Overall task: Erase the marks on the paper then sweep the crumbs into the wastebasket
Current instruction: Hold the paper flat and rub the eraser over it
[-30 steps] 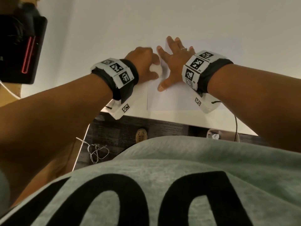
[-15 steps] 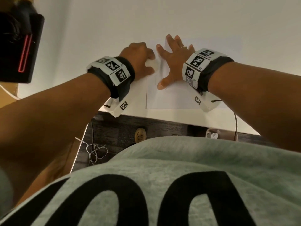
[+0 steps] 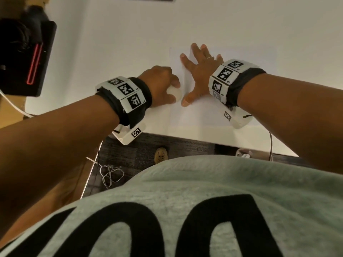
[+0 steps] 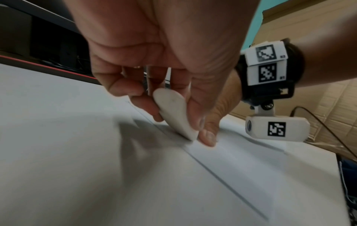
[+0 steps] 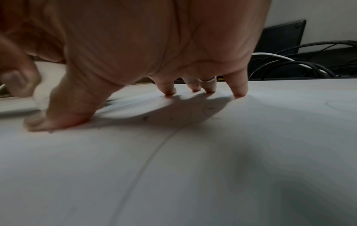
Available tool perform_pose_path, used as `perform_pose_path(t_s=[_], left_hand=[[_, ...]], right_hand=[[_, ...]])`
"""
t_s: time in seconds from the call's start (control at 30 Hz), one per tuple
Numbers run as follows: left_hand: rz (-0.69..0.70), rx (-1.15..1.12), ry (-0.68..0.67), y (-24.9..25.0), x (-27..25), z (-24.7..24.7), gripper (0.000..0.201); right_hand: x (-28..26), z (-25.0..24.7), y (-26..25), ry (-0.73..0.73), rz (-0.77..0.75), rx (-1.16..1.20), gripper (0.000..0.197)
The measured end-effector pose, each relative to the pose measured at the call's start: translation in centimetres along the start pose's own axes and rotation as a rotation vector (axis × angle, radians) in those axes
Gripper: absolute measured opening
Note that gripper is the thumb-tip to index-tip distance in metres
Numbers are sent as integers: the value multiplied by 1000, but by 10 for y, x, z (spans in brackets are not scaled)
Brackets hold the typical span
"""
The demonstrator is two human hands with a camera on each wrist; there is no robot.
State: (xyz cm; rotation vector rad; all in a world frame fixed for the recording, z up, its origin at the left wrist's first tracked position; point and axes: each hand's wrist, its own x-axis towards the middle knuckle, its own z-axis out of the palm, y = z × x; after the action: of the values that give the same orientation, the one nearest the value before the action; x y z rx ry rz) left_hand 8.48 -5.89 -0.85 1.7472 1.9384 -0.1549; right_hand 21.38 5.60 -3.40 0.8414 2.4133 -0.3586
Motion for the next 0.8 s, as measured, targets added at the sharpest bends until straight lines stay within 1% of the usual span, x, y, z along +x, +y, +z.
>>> perform_pose_path(t_s=[0.07, 0.17, 0.23, 0.33, 0.4, 0.63, 0.8], left_hand=[[-3, -18, 9, 2, 2, -2, 47], [-11, -31, 14, 1, 1, -2, 47], [-16, -56, 24, -1, 1, 1, 46], [-24, -76, 39, -2, 1, 2, 46], [-24, -73, 43, -3, 3, 1, 47], [-75, -111, 104, 0, 14, -10, 47], [-14, -33, 33, 5, 5, 0, 47]], right_hand=[[-1, -2, 0, 2, 1, 12, 145], [-11, -2, -1, 65, -5, 50, 141], [-22, 8, -7, 100, -41, 103, 131], [-37, 26, -12, 109, -67, 183, 113], [-38, 28, -11, 105, -70, 190, 107], [-32, 18, -8, 76, -44, 114, 111], [-32, 15, -8, 72, -39, 103, 113]])
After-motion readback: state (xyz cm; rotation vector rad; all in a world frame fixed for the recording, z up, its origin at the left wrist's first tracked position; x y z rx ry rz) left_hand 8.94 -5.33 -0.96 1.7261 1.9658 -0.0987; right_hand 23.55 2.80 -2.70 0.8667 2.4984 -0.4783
